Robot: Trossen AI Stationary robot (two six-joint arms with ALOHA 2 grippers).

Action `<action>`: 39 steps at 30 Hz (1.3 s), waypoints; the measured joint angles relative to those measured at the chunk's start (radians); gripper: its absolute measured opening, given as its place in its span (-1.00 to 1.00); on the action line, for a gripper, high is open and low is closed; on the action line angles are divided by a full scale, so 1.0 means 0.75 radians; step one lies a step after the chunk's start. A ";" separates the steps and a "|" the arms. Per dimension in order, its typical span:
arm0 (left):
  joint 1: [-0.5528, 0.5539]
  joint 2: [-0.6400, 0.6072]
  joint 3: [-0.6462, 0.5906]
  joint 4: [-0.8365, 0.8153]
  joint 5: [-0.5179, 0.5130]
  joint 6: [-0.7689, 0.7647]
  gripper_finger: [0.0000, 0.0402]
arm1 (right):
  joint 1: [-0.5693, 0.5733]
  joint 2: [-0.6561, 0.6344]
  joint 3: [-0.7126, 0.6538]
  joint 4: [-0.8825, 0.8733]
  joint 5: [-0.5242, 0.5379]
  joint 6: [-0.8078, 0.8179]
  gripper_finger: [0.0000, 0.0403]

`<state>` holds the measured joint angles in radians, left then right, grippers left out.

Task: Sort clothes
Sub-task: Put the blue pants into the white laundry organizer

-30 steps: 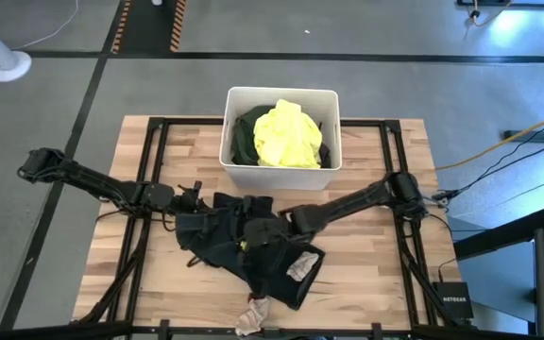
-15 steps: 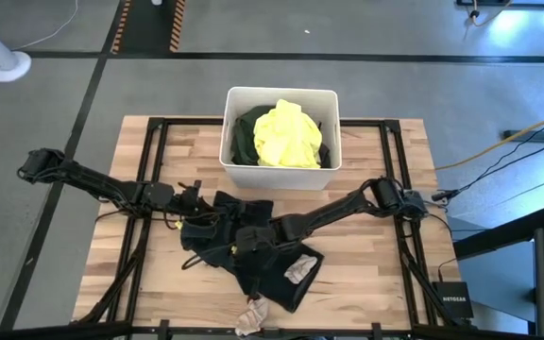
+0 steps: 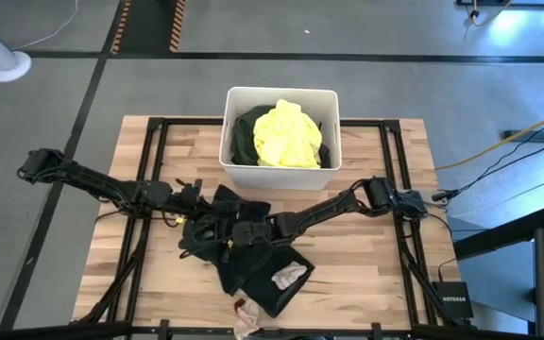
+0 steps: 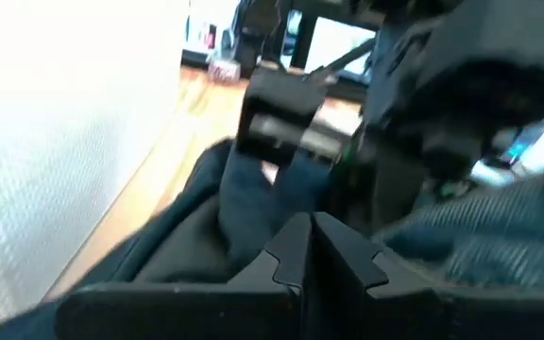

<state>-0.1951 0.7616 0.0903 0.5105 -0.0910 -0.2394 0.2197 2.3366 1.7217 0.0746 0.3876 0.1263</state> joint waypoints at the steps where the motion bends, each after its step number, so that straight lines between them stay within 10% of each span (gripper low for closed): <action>1: 0.000 0.000 0.001 0.012 0.003 0.000 -0.94 | 0.000 0.001 0.000 -0.001 -0.002 -0.004 -0.82; 28: -0.002 -0.380 0.006 -0.160 -0.088 0.147 -0.94 | 0.159 -0.510 -0.006 -0.096 0.443 -0.381 -0.82; 39: 0.000 -0.377 0.004 -0.254 -0.101 0.145 -0.94 | 0.158 -0.514 -0.001 -0.321 0.314 -0.192 -0.82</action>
<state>-0.1951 0.4787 0.0933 0.3197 -0.1666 -0.1303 0.3382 1.9510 1.7206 -0.1663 0.6229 -0.0175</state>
